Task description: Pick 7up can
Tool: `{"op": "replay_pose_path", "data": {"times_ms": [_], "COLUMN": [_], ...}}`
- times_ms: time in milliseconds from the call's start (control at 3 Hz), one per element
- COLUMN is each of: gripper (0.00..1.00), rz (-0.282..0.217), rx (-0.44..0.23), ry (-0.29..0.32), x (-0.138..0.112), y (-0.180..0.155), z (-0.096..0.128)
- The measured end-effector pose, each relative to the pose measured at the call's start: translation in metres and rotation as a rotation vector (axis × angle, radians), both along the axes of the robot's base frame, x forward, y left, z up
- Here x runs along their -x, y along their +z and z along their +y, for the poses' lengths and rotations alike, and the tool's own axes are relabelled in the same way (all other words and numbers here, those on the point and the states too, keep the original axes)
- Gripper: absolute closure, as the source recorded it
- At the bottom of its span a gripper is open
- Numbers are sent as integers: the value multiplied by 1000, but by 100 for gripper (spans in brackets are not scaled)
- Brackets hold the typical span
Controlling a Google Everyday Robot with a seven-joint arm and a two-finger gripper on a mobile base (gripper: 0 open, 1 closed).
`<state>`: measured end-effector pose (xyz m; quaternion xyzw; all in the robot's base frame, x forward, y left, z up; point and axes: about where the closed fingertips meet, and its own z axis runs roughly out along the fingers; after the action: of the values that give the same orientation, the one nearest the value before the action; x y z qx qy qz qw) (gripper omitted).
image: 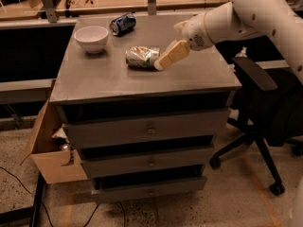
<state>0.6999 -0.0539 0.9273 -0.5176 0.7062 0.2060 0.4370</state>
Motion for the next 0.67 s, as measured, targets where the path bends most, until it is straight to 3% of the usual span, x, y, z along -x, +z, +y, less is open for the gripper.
{"op": "replay_pose_path", "data": {"times_ms": [667], "gripper": [3], "rz": [36], "rx": [-6], "ry": [52], "x": [-43], "y": [-35], "z": [36]}}
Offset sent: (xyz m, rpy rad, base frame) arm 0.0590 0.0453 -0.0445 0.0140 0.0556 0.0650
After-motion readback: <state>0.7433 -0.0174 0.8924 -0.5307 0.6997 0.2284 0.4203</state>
